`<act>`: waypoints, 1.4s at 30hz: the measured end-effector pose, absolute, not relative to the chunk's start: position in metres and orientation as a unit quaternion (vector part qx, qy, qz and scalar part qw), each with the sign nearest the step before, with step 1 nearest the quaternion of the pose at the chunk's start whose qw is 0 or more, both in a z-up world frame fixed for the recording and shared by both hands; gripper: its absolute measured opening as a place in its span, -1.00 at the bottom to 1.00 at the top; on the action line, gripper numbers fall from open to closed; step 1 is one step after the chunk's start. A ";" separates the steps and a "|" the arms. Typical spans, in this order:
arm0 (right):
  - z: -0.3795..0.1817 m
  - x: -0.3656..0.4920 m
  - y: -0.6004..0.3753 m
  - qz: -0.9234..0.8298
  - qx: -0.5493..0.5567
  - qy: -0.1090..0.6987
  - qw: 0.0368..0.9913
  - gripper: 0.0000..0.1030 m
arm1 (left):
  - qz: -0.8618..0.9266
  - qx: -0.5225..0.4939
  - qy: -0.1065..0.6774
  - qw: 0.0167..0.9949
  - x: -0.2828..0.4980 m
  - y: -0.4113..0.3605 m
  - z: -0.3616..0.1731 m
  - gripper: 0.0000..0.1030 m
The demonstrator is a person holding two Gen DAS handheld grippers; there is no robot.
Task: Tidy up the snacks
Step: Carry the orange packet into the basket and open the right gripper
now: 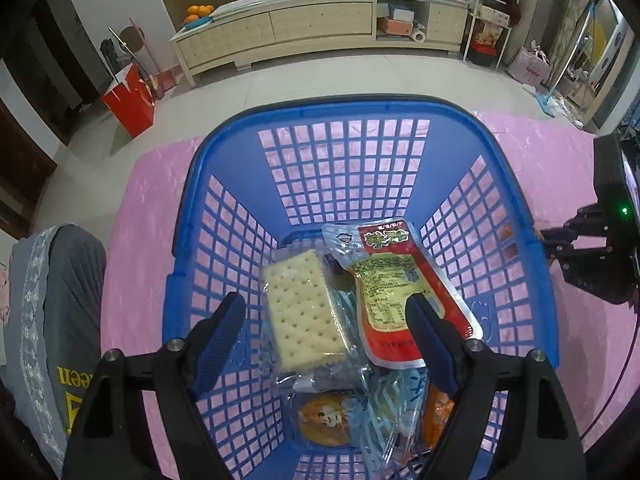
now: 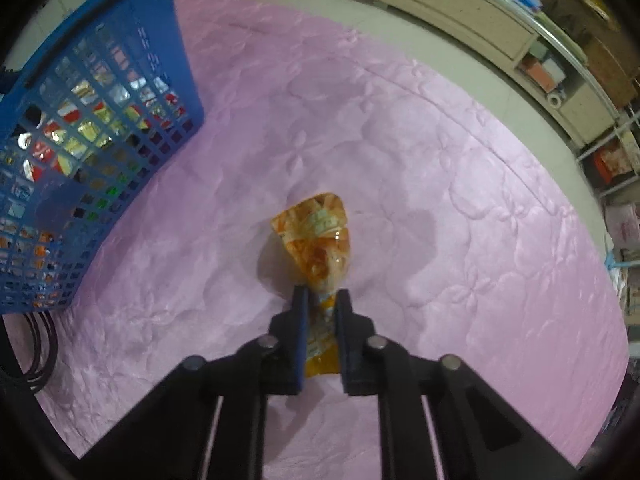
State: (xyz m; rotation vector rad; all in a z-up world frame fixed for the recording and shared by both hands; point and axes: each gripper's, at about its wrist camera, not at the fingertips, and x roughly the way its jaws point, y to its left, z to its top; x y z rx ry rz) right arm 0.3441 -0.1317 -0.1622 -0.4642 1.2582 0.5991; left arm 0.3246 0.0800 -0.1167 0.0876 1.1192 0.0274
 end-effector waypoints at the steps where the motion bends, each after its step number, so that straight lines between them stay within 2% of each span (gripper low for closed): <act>1: -0.160 0.342 -0.133 0.269 -0.204 0.574 0.746 -0.71 | 0.014 0.039 0.529 0.847 0.323 0.080 -0.115 0.57; 6: -0.142 0.322 -0.144 0.264 -0.168 0.575 0.756 -0.71 | 0.013 0.035 0.518 0.854 0.311 0.082 -0.101 0.57; 15: -0.050 0.275 -0.131 0.293 -0.156 0.520 0.787 -0.71 | 0.014 0.026 0.489 0.872 0.274 0.087 -0.068 0.57; 20: -0.001 0.228 -0.094 0.313 -0.163 0.482 0.802 -0.71 | 0.008 0.016 0.467 0.884 0.243 0.093 -0.046 0.57; 26: 0.024 0.231 -0.050 0.332 -0.167 0.470 0.801 -0.71 | 0.001 0.026 0.446 0.895 0.215 0.096 -0.029 0.57; 34: 0.017 0.229 -0.009 0.366 -0.167 0.470 0.786 -0.71 | 0.008 0.010 0.436 0.900 0.192 0.124 -0.023 0.57; 42: -0.024 0.240 0.038 0.372 -0.165 0.513 0.756 -0.71 | 0.026 0.017 0.453 0.891 0.189 0.147 -0.041 0.57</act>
